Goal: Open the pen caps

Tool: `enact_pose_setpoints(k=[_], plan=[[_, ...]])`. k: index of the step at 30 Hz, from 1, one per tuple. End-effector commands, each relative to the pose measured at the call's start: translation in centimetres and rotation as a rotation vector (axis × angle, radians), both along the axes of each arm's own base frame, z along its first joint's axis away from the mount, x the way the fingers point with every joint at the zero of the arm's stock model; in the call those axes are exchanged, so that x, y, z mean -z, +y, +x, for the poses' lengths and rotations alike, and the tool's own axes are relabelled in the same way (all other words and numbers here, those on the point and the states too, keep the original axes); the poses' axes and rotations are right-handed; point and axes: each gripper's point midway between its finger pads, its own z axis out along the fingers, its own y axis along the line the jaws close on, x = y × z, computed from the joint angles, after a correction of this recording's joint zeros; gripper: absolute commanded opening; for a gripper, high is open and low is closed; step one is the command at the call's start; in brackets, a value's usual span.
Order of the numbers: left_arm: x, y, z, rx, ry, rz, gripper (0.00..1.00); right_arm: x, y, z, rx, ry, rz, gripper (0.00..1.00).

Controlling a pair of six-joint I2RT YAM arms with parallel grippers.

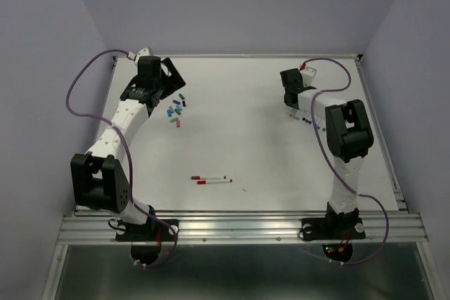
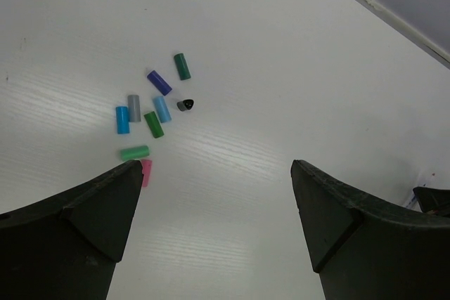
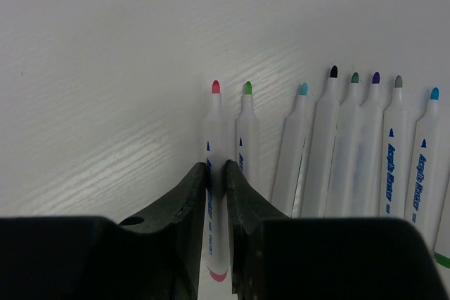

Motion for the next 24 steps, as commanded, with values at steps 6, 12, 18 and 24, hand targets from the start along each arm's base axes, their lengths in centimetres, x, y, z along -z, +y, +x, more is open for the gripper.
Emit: enact_pose_setpoints(k=[6,12,18,24], plan=[[-1.6,-0.1,0.3,0.007,-0.059,0.001,0.99,-2.0,-0.4,0.9,0.034,-0.052,-0.001,0.26],[-1.5,-0.2,0.1,0.008,-0.054,-0.001,0.99,-2.4,-0.4,1.1,0.034,-0.052,-0.006,0.29],[-2.0,-0.2,0.2,0.009,-0.065,-0.002,0.99,-4.2,-0.4,1.3,0.02,-0.08,-0.004,0.3],[-2.5,-0.2,-0.2,0.013,-0.081,-0.011,0.99,-9.2,0.5,0.3,-0.072,-0.148,0.034,0.51]])
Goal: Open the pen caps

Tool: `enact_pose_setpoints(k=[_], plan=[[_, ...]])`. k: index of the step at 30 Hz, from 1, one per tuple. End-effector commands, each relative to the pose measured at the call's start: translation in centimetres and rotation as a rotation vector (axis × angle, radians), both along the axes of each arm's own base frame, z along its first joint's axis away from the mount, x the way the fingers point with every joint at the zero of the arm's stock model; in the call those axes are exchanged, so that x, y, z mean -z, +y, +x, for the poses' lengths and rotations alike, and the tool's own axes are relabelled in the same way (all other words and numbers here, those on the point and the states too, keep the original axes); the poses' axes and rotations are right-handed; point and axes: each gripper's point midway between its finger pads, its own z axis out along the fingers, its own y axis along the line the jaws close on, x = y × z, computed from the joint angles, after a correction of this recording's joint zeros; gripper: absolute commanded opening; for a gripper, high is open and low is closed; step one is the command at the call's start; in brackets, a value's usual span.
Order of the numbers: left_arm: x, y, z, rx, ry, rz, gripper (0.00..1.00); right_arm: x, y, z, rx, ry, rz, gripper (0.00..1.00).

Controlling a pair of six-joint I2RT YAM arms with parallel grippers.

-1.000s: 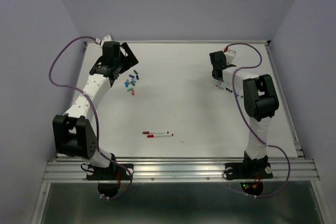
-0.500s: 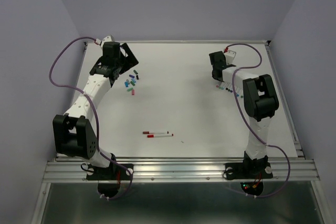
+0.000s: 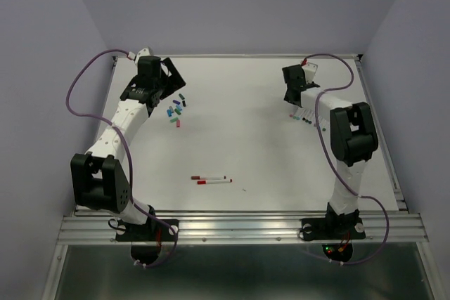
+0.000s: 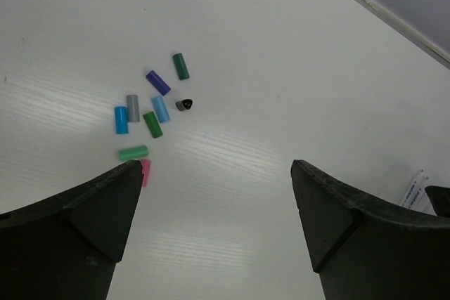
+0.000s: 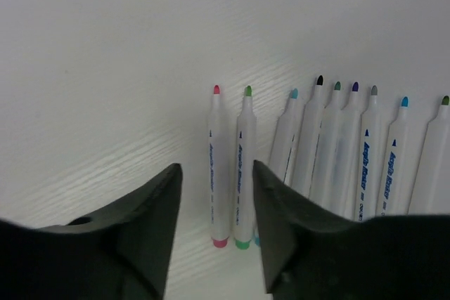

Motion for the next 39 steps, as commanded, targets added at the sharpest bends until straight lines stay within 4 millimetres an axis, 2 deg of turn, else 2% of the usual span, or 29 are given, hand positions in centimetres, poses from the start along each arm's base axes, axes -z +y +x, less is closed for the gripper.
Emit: enact_pose_setpoints(k=[1,3,4,5,7,8,9,12,13,14,15,16,18,19,21,22,23,26,27,32,39], plan=[[-2.8,-0.1,-0.3,0.008,-0.091,-0.01,0.99,-9.4,0.5,0.1,-0.088,-0.179,0.038,0.62],[-2.9,-0.1,-0.3,0.007,-0.094,-0.01,0.99,-10.3,1.5,-0.6,-0.164,-0.201,0.073,0.93],[-2.9,-0.1,-0.5,0.008,-0.094,-0.011,0.99,-11.2,2.0,-0.7,-0.206,-0.234,0.084,1.0],[-2.9,0.0,-0.5,0.007,-0.094,-0.01,0.99,-10.5,2.5,-1.6,-0.265,-0.217,0.089,1.0],[-2.9,-0.1,-0.7,0.008,-0.095,-0.011,0.99,-13.1,5.3,-2.6,-0.473,-0.286,0.136,1.0],[-2.9,0.0,-0.7,0.008,-0.097,-0.009,0.99,-12.1,6.2,-3.8,-0.564,-0.263,0.143,1.0],[-2.5,0.0,-0.9,0.008,-0.088,-0.007,0.99,-13.5,9.2,-5.3,-0.709,-0.296,0.207,1.0],[-2.3,0.0,-1.2,0.011,-0.083,-0.008,0.99,-13.1,14.1,-9.5,-0.971,-0.256,0.209,1.0],[-1.8,0.1,-1.4,0.011,-0.073,-0.006,0.99,-12.5,15.8,-10.9,-1.047,-0.232,0.195,1.0],[-1.8,0.1,-1.6,0.016,-0.077,-0.004,0.99,-11.7,19.3,-13.5,-1.212,-0.207,0.13,1.0],[-1.6,0.0,-1.8,0.024,-0.074,-0.002,0.99,-10.6,21.0,-15.4,-1.307,-0.161,0.112,1.0],[-0.9,0.1,-2.1,0.024,-0.057,0.004,0.99,-9.3,23.8,-18.1,-1.427,-0.126,0.104,1.0],[-0.7,0.3,-2.6,0.015,-0.058,0.0,0.99,-7.9,26.2,-20.8,-1.568,-0.091,0.1,1.0],[0.1,0.4,-3.0,0.012,-0.043,0.003,0.99,-6.6,27.3,-21.9,-1.621,-0.052,0.102,1.0],[0.0,0.7,-3.2,-0.002,-0.054,0.001,0.99,-5.6,29.8,-24.4,-1.735,-0.031,0.076,1.0],[0.4,0.7,-3.4,0.001,-0.047,-0.001,0.99,-5.6,30.7,-24.7,-1.761,-0.034,0.059,1.0],[0.4,0.6,-3.5,0.002,-0.046,-0.004,0.99,-4.4,31.7,-25.6,-1.796,-0.005,0.041,1.0],[0.6,0.6,-3.5,0.006,-0.042,-0.01,0.99,-3.6,33.2,-25.9,-1.822,0.015,0.006,1.0],[0.6,0.6,-3.5,0.006,-0.043,-0.01,0.99,-2.3,33.6,-26.7,-1.845,0.053,-0.009,1.0],[0.6,0.5,-3.3,0.012,-0.047,-0.014,0.99,-0.2,35.1,-27.8,-1.886,0.097,-0.066,1.0],[0.8,0.4,-3.2,0.02,-0.044,-0.018,0.99,0.8,35.6,-26.9,-1.858,0.109,-0.114,1.0]])
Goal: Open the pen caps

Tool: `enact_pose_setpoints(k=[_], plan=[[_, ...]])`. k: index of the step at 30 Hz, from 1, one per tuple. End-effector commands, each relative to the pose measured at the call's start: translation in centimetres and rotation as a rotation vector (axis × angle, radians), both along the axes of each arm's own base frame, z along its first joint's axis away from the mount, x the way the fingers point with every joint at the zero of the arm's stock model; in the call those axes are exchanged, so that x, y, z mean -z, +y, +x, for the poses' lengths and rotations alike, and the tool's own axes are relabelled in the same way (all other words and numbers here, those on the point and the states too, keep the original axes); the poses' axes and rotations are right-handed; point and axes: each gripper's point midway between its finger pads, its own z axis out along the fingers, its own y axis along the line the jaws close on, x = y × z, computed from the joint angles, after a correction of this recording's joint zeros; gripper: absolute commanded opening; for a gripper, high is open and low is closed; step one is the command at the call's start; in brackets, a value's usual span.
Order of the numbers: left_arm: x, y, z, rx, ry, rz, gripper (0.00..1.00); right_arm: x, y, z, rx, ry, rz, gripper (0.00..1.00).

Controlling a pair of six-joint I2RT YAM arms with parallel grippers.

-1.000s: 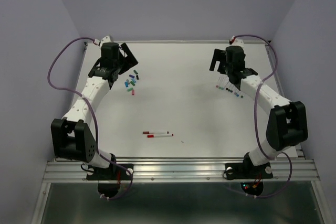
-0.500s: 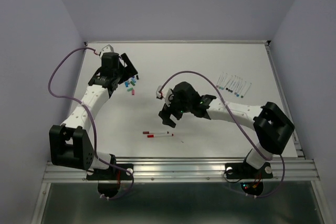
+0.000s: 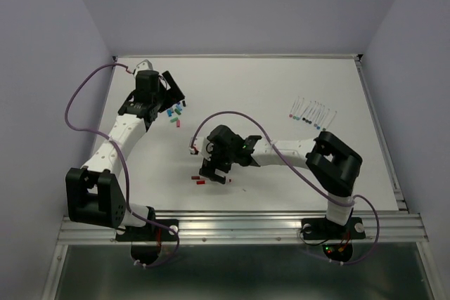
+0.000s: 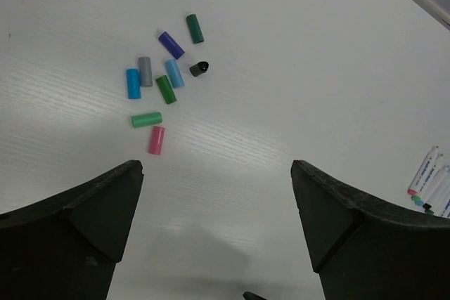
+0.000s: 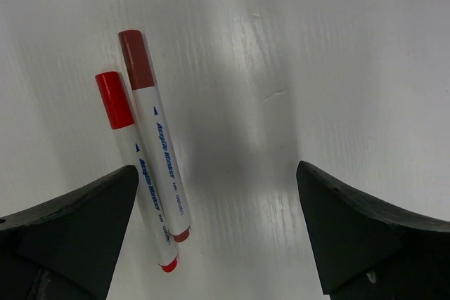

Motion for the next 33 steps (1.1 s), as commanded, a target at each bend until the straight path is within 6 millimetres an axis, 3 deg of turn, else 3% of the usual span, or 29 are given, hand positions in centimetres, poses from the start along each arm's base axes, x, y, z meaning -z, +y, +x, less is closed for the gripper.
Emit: enact_pose_setpoints(k=[1,20,23,24,25,28,31,33], plan=[[-1.6,0.0,0.4,0.004,-0.065,-0.01,0.99,-1.3,1.2,1.4,0.003,-0.07,0.016,1.0],[-1.9,-0.2,0.7,0.014,-0.073,-0.019,0.99,1.6,0.9,0.5,-0.018,-0.029,-0.039,0.98],[-1.9,-0.2,0.7,0.014,-0.07,-0.017,0.99,2.2,0.9,0.3,-0.023,-0.016,-0.048,0.76],[-1.9,-0.2,0.8,0.014,-0.071,-0.017,0.99,2.4,0.8,0.3,-0.023,-0.015,-0.051,0.65],[-1.8,-0.2,0.7,0.013,-0.068,-0.018,0.99,2.5,0.8,0.3,-0.021,-0.013,-0.054,0.45],[-1.9,-0.2,0.8,0.013,-0.068,-0.018,0.99,2.7,0.6,0.5,-0.008,-0.02,-0.065,0.26],[-1.8,-0.1,0.9,0.01,-0.067,-0.017,0.99,3.0,0.7,1.0,0.01,-0.032,-0.07,0.17],[-1.9,-0.2,0.9,0.013,-0.065,-0.02,0.99,2.8,0.7,2.9,0.075,-0.069,-0.057,0.1]])
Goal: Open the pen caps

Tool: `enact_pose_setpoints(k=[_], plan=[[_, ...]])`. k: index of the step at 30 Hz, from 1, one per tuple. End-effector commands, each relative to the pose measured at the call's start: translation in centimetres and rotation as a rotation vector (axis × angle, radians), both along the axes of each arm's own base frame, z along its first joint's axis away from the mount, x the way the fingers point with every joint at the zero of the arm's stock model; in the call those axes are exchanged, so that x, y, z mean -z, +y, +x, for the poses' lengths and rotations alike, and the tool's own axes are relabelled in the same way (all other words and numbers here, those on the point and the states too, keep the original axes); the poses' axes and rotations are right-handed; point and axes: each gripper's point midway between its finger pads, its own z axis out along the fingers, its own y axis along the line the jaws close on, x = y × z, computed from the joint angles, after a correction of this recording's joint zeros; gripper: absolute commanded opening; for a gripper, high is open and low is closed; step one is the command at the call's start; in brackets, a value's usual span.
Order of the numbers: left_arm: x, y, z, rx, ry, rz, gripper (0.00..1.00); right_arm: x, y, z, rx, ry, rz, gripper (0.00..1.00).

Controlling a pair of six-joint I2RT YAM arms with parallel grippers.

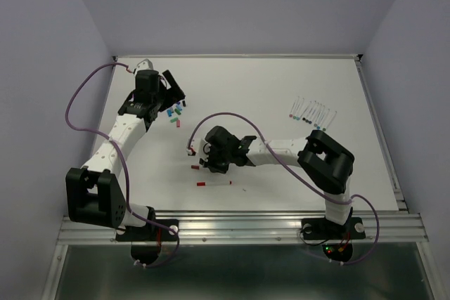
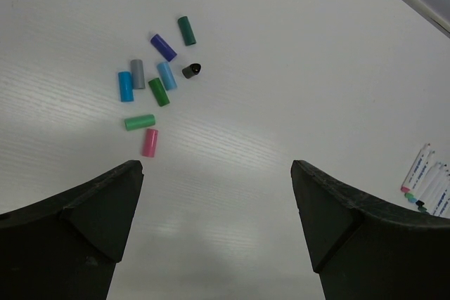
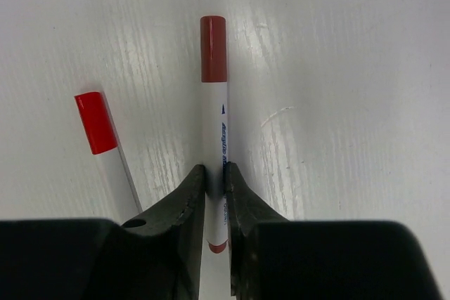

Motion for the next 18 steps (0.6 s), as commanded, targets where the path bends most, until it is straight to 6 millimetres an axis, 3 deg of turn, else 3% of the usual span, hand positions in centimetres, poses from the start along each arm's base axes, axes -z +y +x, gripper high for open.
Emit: enact_pose_setpoints(k=[1,3,6,10,11,14,18], plan=[[-1.5,0.1,0.7,0.0,-0.048,-0.008,0.99,1.1,0.1,2.4,0.074,-0.06,-0.017,0.08],[-1.5,-0.1,0.7,0.008,-0.047,-0.013,0.99,0.4,0.4,3.8,0.128,-0.079,0.013,0.04],[-1.5,-0.3,0.6,0.015,-0.05,-0.023,0.99,-2.0,0.2,7.4,0.261,-0.12,0.1,0.01],[-2.1,-1.9,0.7,0.088,-0.065,-0.079,0.99,-6.8,-1.0,11.6,0.439,-0.125,0.268,0.01],[-2.3,-2.3,0.8,0.103,-0.07,-0.091,0.99,-8.7,-1.9,12.8,0.485,-0.129,0.321,0.01],[-3.0,-3.5,1.2,0.147,-0.108,-0.146,0.99,-12.0,-2.4,13.4,0.516,-0.088,0.465,0.01],[-2.8,-5.6,1.1,0.219,-0.105,-0.213,0.99,-13.4,-3.1,14.3,0.584,-0.064,0.514,0.01]])
